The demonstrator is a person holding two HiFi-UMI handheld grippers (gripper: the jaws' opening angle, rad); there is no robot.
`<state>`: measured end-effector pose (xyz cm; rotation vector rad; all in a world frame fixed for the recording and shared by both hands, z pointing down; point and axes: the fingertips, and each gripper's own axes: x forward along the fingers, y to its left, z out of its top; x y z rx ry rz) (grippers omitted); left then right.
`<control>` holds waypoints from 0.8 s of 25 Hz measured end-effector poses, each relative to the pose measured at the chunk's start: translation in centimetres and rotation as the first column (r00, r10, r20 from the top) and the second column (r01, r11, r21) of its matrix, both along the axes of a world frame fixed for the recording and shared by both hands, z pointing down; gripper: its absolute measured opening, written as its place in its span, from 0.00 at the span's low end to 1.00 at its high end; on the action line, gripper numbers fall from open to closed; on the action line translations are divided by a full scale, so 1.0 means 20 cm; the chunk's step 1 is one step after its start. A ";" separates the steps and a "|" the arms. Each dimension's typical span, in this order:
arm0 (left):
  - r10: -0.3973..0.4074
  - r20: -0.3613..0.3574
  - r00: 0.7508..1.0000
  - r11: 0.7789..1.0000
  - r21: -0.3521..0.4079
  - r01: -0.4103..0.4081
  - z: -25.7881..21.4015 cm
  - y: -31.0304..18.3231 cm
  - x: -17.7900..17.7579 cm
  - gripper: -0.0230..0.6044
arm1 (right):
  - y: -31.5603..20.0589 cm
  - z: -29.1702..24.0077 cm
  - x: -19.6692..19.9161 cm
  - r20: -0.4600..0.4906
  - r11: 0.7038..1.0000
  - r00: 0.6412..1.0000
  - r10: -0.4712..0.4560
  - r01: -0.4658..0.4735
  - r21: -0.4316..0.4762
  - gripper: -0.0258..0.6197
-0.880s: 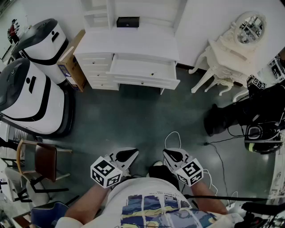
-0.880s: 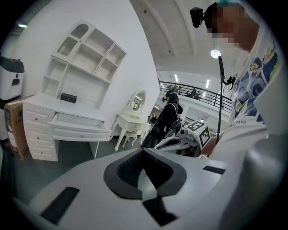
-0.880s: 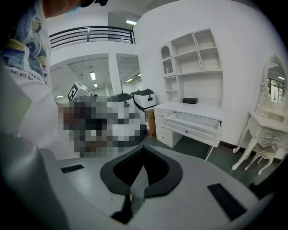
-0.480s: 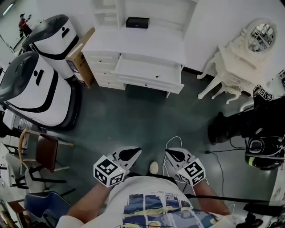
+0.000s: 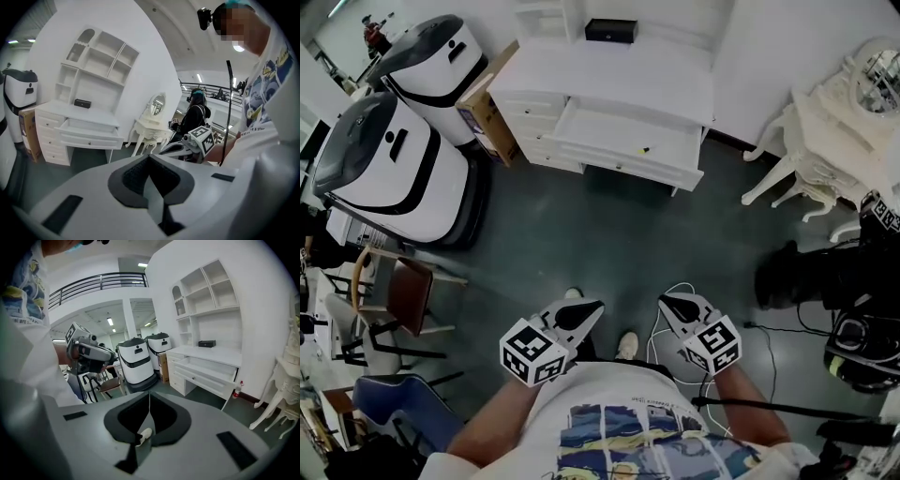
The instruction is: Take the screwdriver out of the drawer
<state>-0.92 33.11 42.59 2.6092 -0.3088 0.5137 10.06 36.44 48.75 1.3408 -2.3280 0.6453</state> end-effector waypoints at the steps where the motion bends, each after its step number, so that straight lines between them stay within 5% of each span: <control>1: -0.004 0.005 1.000 1.000 -0.002 0.004 0.02 -0.03 0.00 0.06 | -0.04 0.00 0.01 0.001 1.000 1.000 0.005 -0.005 0.007 0.08; 13: 0.071 -0.077 0.994 0.997 0.040 -0.068 -0.05 -0.73 0.08 0.06 | -0.71 0.05 0.17 0.039 0.980 0.982 0.187 -0.184 -0.073 0.08; 20: 0.132 -0.055 0.990 0.990 0.057 -0.129 0.01 -1.14 -0.06 0.06 | -1.26 0.19 0.37 0.060 0.920 0.929 0.365 -0.351 -0.175 0.09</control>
